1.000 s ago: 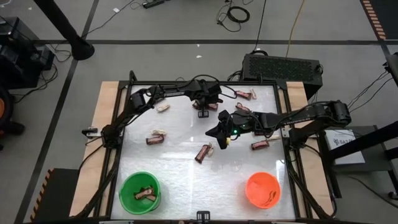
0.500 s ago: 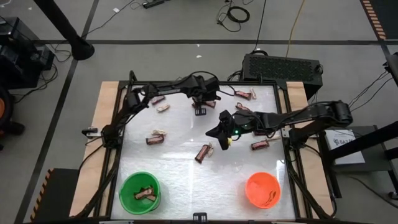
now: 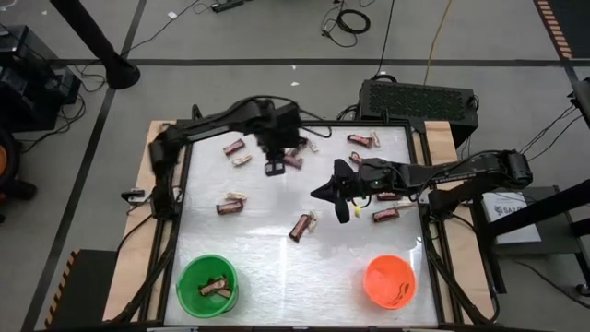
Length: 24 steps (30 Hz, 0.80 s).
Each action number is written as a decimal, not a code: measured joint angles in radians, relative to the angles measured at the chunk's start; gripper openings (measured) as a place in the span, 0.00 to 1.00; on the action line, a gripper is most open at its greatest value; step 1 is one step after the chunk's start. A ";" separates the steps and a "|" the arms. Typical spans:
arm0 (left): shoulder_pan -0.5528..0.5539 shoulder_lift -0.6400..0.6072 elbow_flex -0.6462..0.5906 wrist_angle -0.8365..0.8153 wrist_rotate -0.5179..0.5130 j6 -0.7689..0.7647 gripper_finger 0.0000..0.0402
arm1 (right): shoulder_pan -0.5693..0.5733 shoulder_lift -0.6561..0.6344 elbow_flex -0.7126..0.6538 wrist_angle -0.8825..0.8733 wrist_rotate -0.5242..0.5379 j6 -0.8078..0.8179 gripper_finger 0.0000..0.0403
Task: Sort candy by brand, put in halloween buckets
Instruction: Put the brown chocolate bar into the green bucket
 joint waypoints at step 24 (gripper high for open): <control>-0.545 -0.494 -0.363 -0.126 -0.323 -0.621 0.00 | -0.009 0.043 0.002 -0.056 0.007 -0.006 0.00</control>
